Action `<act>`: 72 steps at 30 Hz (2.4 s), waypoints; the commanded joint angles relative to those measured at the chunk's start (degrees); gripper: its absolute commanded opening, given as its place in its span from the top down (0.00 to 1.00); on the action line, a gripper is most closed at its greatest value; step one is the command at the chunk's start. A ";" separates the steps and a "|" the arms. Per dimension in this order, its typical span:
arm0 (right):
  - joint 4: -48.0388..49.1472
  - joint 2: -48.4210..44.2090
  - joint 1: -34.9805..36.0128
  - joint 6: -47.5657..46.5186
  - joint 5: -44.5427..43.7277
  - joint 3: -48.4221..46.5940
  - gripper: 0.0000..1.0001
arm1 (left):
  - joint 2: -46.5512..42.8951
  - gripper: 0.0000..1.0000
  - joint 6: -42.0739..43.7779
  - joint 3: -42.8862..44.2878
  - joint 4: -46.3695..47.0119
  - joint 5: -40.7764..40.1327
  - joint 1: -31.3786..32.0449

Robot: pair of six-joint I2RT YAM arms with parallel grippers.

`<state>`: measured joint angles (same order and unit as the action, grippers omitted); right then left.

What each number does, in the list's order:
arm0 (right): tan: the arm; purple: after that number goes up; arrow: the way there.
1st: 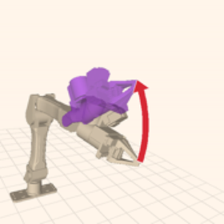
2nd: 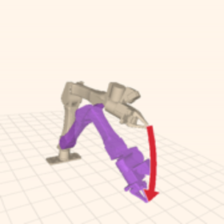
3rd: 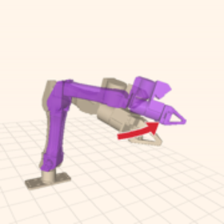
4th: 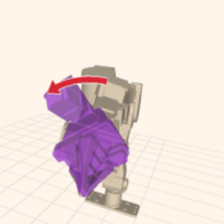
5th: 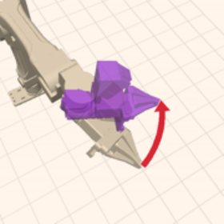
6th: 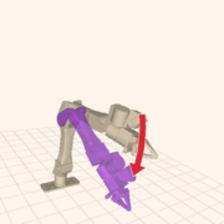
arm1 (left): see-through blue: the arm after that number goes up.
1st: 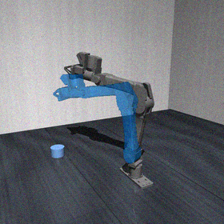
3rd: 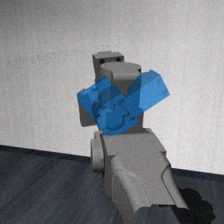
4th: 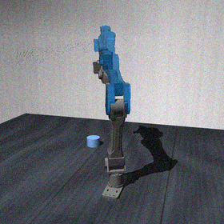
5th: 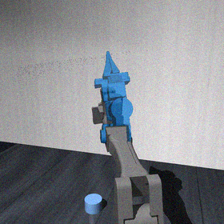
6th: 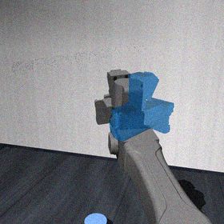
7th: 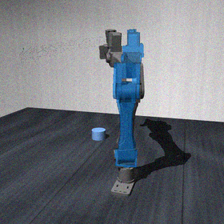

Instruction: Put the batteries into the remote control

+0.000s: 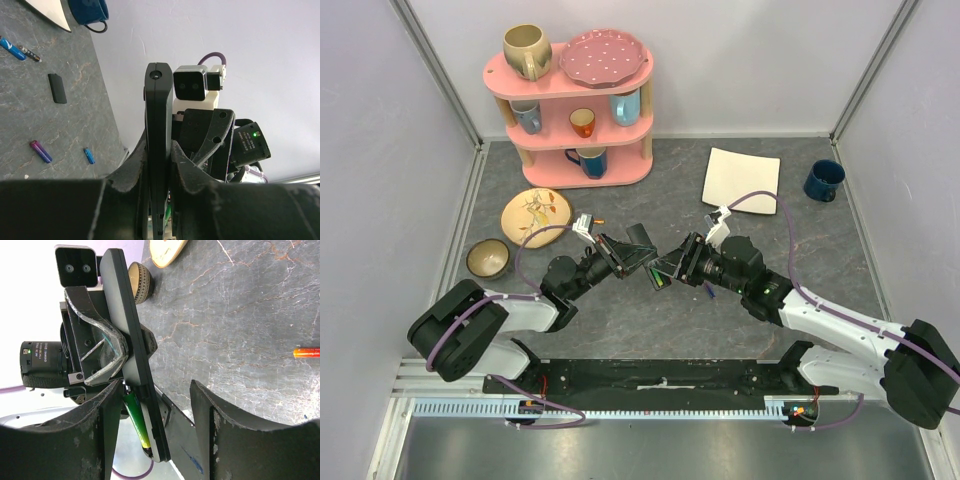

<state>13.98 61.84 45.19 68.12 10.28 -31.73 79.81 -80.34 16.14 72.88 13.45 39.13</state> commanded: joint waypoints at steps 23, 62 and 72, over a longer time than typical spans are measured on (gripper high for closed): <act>2.37 1.26 -0.19 0.26 3.60 1.75 0.36 | -2.03 0.98 2.29 3.19 18.52 -3.17 0.15; -8.17 -1.81 -0.54 -9.93 4.31 -8.71 0.27 | -0.27 0.98 2.46 1.09 18.70 -2.03 0.15; -8.44 -3.66 -2.30 -10.46 2.99 -5.98 0.33 | -0.53 0.98 2.20 0.56 20.19 -1.06 0.15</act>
<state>5.26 59.00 43.55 58.78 13.41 -38.26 79.90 -79.61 16.97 73.89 12.14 39.35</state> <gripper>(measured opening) 0.681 0.226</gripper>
